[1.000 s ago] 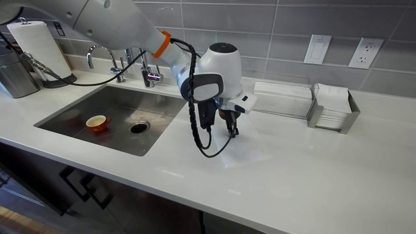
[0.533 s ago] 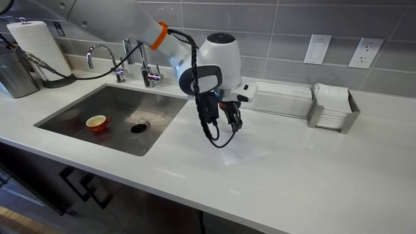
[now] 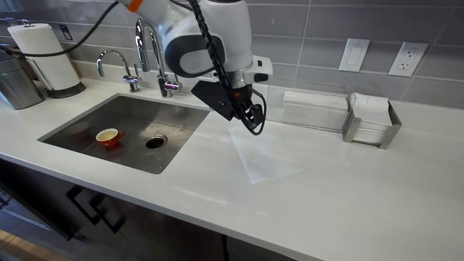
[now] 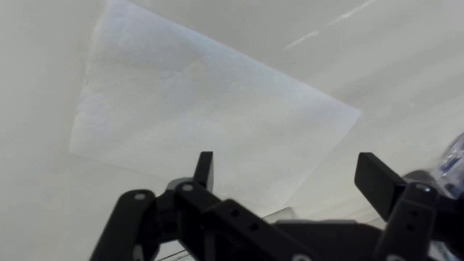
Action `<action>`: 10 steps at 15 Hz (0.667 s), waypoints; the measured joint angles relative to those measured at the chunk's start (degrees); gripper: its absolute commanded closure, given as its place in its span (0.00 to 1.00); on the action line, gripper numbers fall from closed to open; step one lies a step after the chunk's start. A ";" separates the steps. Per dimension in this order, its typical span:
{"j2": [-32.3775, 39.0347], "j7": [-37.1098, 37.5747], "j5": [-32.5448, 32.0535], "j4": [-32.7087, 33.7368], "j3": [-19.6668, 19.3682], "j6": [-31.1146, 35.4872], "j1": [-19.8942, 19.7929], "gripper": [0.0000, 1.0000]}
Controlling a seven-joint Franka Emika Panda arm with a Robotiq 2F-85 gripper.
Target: Use the serviette to wipe the counter on the right
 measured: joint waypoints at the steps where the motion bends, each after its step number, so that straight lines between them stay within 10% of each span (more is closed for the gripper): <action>1: -2.75 -2.88 0.00 -3.07 0.41 0.00 0.01 0.00; 10: -25.51 -33.46 13.55 -24.63 -0.04 -0.99 3.88 0.00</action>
